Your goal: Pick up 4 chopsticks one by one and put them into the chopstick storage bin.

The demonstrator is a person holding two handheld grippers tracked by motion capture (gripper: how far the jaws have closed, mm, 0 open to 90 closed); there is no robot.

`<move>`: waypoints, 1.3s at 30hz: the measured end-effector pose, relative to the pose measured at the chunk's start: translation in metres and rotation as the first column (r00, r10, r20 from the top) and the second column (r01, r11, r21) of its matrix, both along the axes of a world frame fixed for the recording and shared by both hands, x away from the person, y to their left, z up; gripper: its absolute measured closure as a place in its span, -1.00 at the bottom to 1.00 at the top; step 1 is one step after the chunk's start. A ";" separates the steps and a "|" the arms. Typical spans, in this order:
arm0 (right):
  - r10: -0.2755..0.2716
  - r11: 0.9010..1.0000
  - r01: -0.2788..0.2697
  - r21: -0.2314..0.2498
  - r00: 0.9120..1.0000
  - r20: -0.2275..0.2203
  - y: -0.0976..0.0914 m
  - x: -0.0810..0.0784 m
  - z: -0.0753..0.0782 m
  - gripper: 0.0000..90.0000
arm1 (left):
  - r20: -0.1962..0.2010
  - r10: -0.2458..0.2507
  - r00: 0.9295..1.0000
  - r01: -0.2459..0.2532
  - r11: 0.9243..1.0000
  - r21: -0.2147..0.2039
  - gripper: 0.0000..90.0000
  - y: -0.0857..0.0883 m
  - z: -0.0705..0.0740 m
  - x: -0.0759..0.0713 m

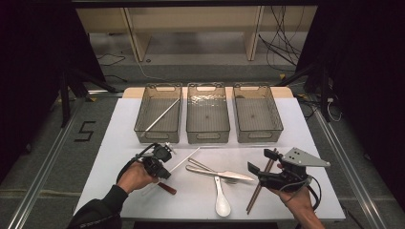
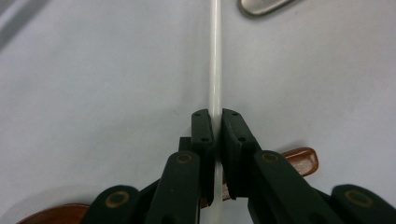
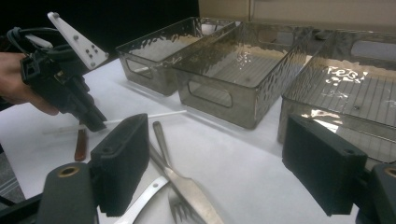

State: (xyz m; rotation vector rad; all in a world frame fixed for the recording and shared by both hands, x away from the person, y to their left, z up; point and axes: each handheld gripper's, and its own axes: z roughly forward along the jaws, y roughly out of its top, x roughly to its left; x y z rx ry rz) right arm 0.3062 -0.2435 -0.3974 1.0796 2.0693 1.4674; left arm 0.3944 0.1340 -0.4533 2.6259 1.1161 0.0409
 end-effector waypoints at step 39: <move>-0.006 1.000 0.006 -0.002 1.000 -0.003 -0.001 0.000 0.000 -0.46 | 0.119 0.020 0.993 0.000 0.986 -0.165 0.86 0.011 0.045 0.008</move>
